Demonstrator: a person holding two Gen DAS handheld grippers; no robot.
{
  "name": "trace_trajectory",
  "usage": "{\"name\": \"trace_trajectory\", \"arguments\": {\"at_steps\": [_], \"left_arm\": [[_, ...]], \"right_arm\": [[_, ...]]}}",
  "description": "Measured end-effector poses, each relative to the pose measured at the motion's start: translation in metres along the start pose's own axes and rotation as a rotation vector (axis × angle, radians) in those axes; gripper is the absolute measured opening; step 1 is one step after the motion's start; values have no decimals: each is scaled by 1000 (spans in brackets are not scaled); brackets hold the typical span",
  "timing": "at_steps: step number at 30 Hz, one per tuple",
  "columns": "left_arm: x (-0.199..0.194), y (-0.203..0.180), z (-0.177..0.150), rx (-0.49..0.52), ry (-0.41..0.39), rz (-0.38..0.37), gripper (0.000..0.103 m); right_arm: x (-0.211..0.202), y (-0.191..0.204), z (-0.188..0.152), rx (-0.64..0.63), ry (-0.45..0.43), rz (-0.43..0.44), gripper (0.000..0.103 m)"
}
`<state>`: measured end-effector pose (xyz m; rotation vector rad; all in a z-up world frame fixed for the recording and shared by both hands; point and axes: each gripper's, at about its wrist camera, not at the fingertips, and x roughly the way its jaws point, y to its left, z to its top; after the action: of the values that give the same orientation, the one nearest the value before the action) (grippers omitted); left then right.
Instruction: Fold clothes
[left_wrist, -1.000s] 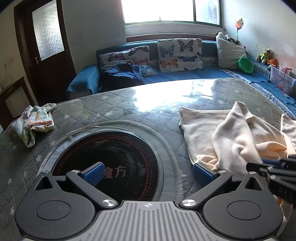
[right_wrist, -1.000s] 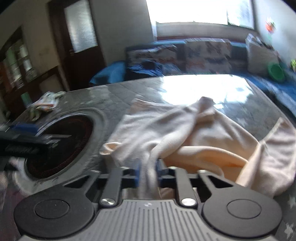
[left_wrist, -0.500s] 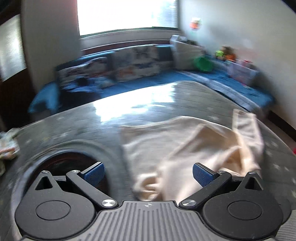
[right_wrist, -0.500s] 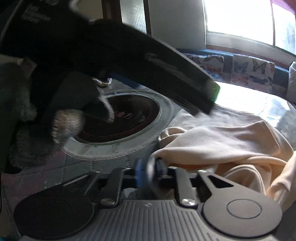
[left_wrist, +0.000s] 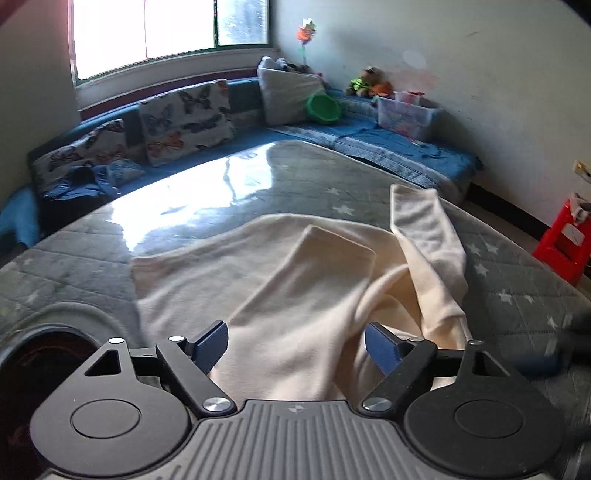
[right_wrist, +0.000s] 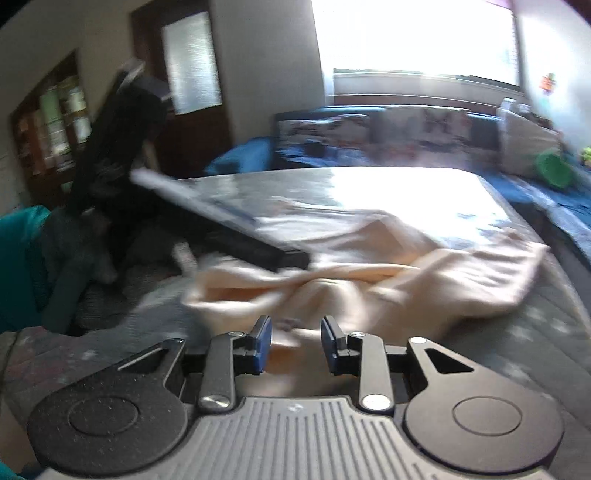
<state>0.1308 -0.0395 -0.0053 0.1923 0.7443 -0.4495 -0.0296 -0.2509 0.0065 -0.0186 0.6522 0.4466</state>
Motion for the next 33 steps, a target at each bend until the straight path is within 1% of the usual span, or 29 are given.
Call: {"name": "trace_trajectory", "arguments": {"at_steps": [2, 3, 4, 5, 6, 7, 8, 9, 11, 13, 14, 16, 18, 20, 22, 23, 26, 27, 29, 30, 31, 33], "left_arm": [[4, -1, -3, 11, 16, -6, 67], [6, 0, -5, 13, 25, -6, 63], [7, 2, -7, 11, 35, -7, 56], [7, 4, -8, 9, 41, -7, 47], [8, 5, -9, 8, 45, -4, 41], [8, 7, -10, 4, 48, -6, 29], [7, 9, -11, -2, 50, -12, 21], [6, 11, -11, -7, 49, -17, 19], [2, 12, -11, -10, 40, -15, 12], [-3, 13, -11, -9, 23, -15, 10], [-5, 14, -11, -14, 14, -7, 7], [-10, 19, -12, -29, 0, 14, 7], [-15, 27, -11, -63, -10, 18, 7], [-20, 34, -12, -86, -23, 30, 7], [-25, 40, -12, -106, -35, 48, 6], [-27, 43, -12, -120, -40, 57, 5], [-35, 55, -14, -165, -54, 82, 4], [-38, 59, -15, -176, -58, 91, 4], [-46, 66, -18, -195, -65, 103, 4], [-50, 70, -20, -204, -66, 103, 4], [-53, 73, -22, -213, -67, 102, 4], [-61, 71, -23, -204, -74, 79, 5]], "right_arm": [[-7, -24, 3, 31, 4, -56, 29], [-5, -32, 5, 50, -1, -77, 29], [-4, -41, 7, 69, -6, -98, 29], [-5, -49, 9, 84, -14, -117, 29], [-6, -57, 12, 100, -22, -135, 29], [-4, -62, 15, 110, -27, -146, 29], [4, -65, 22, 120, -32, -161, 29], [13, -69, 28, 129, -37, -175, 29], [23, -80, 37, 133, -39, -209, 29], [40, -96, 46, 154, -34, -247, 29], [50, -102, 48, 162, -27, -271, 29], [67, -118, 54, 185, -6, -304, 29], [81, -127, 59, 212, 17, -309, 29], [90, -131, 63, 231, 17, -300, 30], [100, -133, 65, 255, 29, -281, 36], [105, -133, 65, 270, 39, -269, 37], [116, -125, 63, 249, 86, -269, 37], [118, -122, 61, 235, 103, -275, 36], [122, -116, 57, 208, 137, -288, 27], [117, -115, 55, 204, 131, -291, 18], [113, -114, 53, 200, 125, -295, 11], [103, -111, 50, 189, 109, -305, 8]]}}
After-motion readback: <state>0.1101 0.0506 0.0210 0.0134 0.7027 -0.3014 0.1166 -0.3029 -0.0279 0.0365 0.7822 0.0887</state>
